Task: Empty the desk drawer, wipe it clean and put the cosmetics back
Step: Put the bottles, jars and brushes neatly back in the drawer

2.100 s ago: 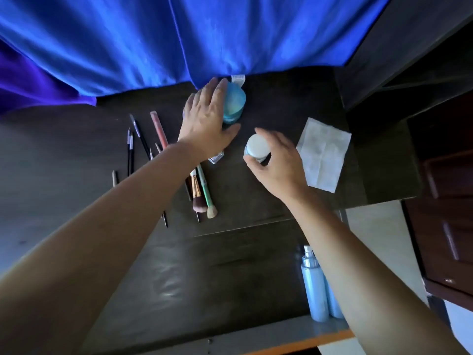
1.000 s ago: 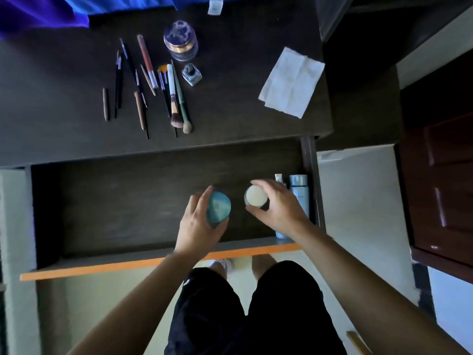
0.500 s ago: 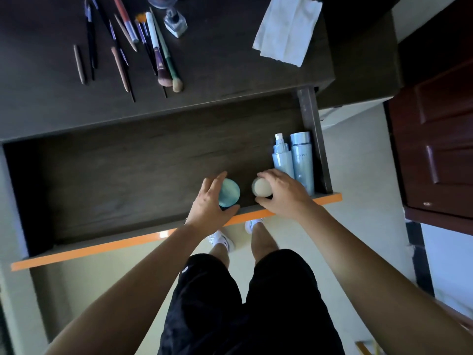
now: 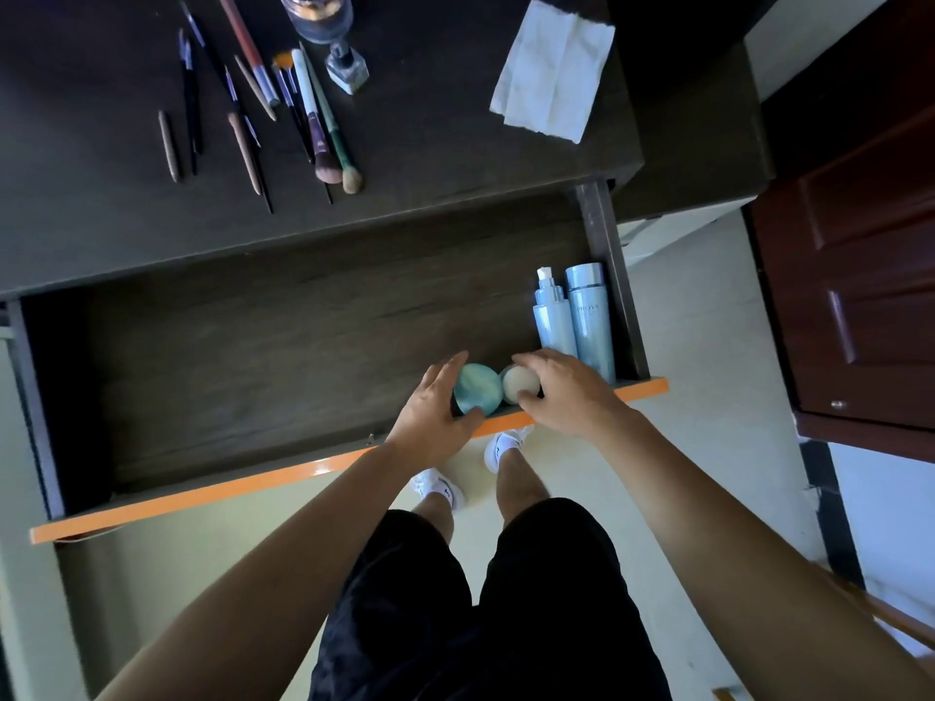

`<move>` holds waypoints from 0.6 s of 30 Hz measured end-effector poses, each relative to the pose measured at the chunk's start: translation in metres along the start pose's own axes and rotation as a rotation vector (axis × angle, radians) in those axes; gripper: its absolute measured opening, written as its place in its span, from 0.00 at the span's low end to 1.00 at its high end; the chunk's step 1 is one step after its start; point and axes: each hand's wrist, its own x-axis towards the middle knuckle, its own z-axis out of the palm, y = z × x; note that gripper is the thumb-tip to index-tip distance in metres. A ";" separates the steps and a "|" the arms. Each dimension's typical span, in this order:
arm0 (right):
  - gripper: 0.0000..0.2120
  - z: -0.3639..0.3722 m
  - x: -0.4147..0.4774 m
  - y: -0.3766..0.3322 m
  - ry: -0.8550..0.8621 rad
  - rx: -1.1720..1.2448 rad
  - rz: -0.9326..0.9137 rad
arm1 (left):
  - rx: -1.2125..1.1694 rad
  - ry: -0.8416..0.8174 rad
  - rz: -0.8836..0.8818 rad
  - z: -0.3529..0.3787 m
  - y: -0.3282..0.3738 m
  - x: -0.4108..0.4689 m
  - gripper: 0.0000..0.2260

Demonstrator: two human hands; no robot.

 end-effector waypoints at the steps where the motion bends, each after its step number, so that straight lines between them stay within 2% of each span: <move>1: 0.26 -0.006 -0.001 -0.004 0.017 -0.001 -0.005 | 0.061 0.012 0.024 -0.008 0.002 -0.001 0.33; 5: 0.22 -0.041 0.003 -0.028 0.198 0.061 -0.027 | 0.221 0.195 0.154 -0.058 0.014 -0.003 0.30; 9: 0.22 -0.086 0.020 -0.064 0.367 0.095 -0.076 | 0.279 0.369 0.211 -0.124 0.032 0.000 0.28; 13: 0.24 -0.126 0.046 -0.102 0.417 0.089 -0.136 | 0.301 0.490 0.236 -0.183 0.047 0.014 0.29; 18: 0.26 -0.160 0.104 -0.132 0.409 0.107 -0.199 | 0.218 0.572 0.152 -0.232 0.057 0.061 0.30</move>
